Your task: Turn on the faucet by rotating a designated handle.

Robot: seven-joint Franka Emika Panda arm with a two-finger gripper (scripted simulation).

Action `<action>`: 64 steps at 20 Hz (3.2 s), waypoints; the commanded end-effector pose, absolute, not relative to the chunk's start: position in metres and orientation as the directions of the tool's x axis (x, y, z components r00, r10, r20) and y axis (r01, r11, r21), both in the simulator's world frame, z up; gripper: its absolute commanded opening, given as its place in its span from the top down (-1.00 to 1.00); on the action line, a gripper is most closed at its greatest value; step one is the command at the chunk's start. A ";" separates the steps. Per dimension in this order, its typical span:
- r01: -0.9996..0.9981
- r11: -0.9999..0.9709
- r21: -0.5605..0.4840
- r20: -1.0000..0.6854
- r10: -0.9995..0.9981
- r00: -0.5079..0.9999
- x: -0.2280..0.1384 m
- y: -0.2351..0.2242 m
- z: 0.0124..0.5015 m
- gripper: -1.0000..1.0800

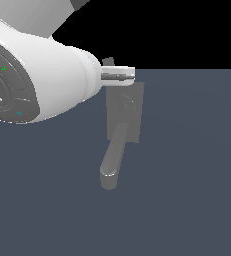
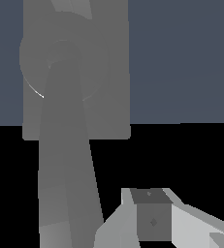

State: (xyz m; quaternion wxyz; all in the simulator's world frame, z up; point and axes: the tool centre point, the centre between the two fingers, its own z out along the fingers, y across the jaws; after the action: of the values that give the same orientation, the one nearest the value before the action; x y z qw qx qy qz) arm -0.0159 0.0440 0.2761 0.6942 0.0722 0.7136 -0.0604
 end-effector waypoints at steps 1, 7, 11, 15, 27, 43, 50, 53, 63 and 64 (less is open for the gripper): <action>0.197 0.980 0.016 -1.000 0.020 -0.017 -0.016 0.030 0.282 1.00; 0.196 0.980 0.018 -1.000 0.020 -0.010 -0.019 0.009 0.291 1.00; 0.196 0.980 0.018 -1.000 0.020 -0.004 -0.021 -0.006 0.297 1.00; 0.196 0.980 0.019 -1.000 0.020 0.001 -0.024 -0.021 0.303 1.00; 0.197 0.980 0.035 -0.999 0.037 -0.007 -0.034 -0.048 0.283 1.00; 0.209 0.976 0.062 -0.998 0.057 0.032 -0.043 -0.090 0.272 1.00; 0.204 0.978 0.047 -0.999 0.044 0.021 -0.044 -0.107 0.257 1.00; 0.202 0.979 0.041 -0.999 0.038 0.017 -0.045 -0.114 0.251 1.00; 0.196 0.980 0.021 -1.000 0.020 0.005 -0.046 -0.136 0.234 1.00; 0.208 0.978 0.023 -1.000 0.022 0.009 -0.050 -0.139 0.237 1.00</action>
State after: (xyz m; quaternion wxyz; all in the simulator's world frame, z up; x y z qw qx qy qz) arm -0.0503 -0.1422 0.2428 0.7205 0.1056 0.6818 -0.0699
